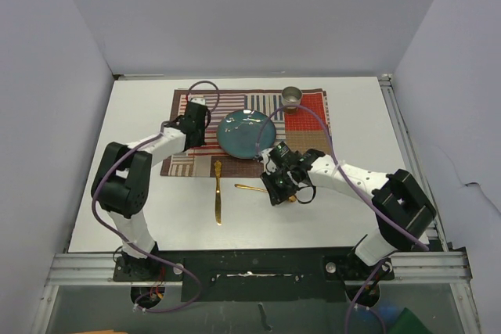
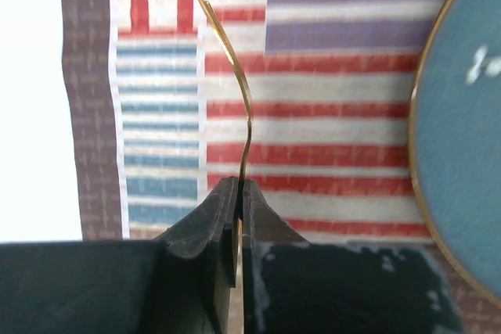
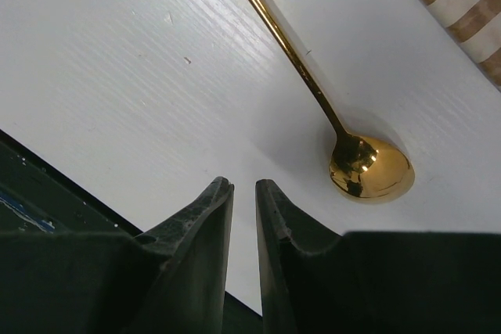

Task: Set the dinner table for one person
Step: Adjust the fork on the napkin.

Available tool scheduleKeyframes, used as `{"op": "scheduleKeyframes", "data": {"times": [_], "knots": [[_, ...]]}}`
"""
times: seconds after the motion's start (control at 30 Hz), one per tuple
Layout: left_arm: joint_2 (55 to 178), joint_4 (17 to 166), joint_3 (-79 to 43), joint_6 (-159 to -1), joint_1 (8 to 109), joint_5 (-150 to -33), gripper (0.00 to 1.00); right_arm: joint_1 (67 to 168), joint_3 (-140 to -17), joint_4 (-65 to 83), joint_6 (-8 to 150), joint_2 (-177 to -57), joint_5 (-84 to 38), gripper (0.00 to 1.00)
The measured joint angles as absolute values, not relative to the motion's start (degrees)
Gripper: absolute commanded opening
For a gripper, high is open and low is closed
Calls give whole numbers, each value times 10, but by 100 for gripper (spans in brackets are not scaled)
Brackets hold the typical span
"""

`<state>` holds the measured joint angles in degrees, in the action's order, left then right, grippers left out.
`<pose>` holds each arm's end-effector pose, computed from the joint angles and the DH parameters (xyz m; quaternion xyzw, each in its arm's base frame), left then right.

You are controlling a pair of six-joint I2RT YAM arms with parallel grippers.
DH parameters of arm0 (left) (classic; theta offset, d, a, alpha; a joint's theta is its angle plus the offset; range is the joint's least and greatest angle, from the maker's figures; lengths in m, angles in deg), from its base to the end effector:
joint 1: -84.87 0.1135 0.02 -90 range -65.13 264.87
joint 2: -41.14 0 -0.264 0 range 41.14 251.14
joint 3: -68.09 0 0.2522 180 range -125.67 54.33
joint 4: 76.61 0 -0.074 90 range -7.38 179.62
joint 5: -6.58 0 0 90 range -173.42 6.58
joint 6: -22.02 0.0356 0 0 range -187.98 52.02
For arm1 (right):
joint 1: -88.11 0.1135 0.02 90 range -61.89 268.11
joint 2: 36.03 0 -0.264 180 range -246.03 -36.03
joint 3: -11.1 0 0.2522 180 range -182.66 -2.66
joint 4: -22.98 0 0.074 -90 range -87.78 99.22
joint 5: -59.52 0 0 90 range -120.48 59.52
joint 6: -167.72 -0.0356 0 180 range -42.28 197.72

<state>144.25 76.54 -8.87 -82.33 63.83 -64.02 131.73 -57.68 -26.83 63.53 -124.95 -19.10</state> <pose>0.3505 -0.1222 0.1736 0.0012 0.9363 0.0572 0.3465 0.2045 0.2046 0.1883 -0.2656 0.9434 0.1692 0.1044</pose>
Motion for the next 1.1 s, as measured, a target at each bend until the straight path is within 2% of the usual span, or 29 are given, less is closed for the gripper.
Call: {"op": "scheduleKeyframes", "data": {"times": [0.37,0.83,0.87,0.9,0.93,1.0,1.1], "knots": [[1545,790,-199,-787,648,-637,0,1317,-565,-263,634,-1264,-188,21],[1600,812,-235,-762,679,-611,0,1317,-560,-258,633,-1296,-183,21],[1602,813,-237,-762,679,-611,8,1317,-560,-257,633,-1303,-181,21],[1603,812,-239,-762,679,-610,24,1317,-560,-256,633,-1308,-177,21],[1604,811,-241,-763,678,-608,35,1317,-562,-256,633,-1310,-174,21],[1607,810,-246,-760,678,-600,46,1318,-565,-255,633,-1314,-168,21],[1608,810,-251,-765,678,-585,49,1319,-570,-251,633,-1321,-158,21]]}}
